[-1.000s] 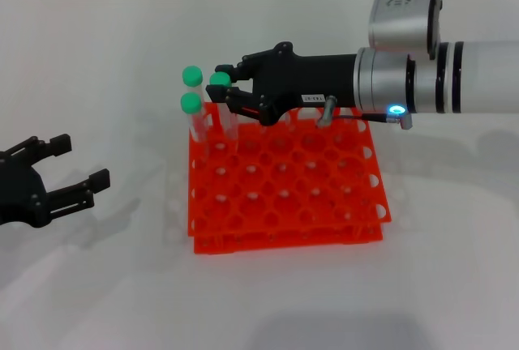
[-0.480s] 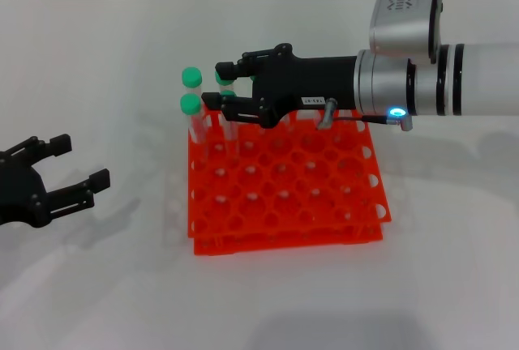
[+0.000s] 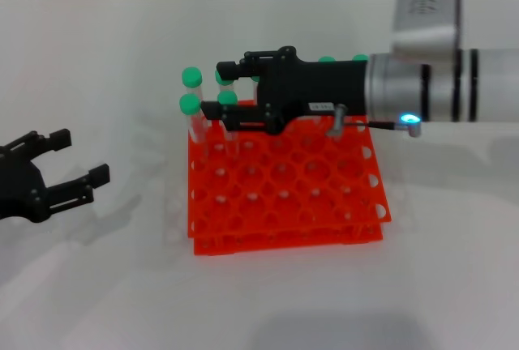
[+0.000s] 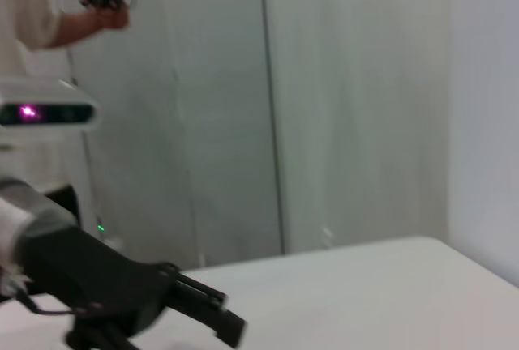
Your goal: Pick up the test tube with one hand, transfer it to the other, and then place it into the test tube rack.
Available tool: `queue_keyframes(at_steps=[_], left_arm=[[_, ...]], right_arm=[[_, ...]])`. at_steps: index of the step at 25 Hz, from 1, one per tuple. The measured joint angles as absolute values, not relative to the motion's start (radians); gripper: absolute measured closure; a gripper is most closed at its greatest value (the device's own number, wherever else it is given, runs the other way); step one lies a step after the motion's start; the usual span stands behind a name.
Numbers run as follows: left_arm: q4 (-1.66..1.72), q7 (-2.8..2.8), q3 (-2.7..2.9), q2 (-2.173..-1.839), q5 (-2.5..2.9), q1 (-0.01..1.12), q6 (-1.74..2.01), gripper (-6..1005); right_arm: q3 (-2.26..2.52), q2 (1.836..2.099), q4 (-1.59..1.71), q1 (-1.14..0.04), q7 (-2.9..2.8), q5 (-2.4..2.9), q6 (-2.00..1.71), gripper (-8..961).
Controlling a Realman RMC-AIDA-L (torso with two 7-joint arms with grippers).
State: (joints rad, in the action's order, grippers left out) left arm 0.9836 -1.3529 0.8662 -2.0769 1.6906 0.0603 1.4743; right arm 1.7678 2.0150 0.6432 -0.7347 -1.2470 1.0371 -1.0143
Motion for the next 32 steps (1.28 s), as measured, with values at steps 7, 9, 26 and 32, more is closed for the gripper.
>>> queue_keyframes(at_steps=[7, 9, 26, 32], left_arm=[[0.989, -1.351, 0.830, -2.077, 1.693, 0.065, 1.514, 131], [0.989, -1.345, 0.830, -2.076, 1.693, 0.067, 1.521, 131], [0.976, -1.306, 0.828, -2.059, 1.760, 0.119, 1.610, 132], [0.924, -1.302, 0.828, -2.032, 1.775, 0.158, 1.655, 133]], right_arm=[[1.693, 1.954, 0.768, -0.616, -1.290, 1.141, -1.159, 345], [1.588, 1.957, 0.773, -0.581, -1.297, 1.232, -1.244, 344], [1.327, 1.974, 0.764, -0.442, -1.277, 1.448, -1.381, 236], [1.328, 1.976, 0.763, -0.441, -1.274, 1.492, -1.385, 143]])
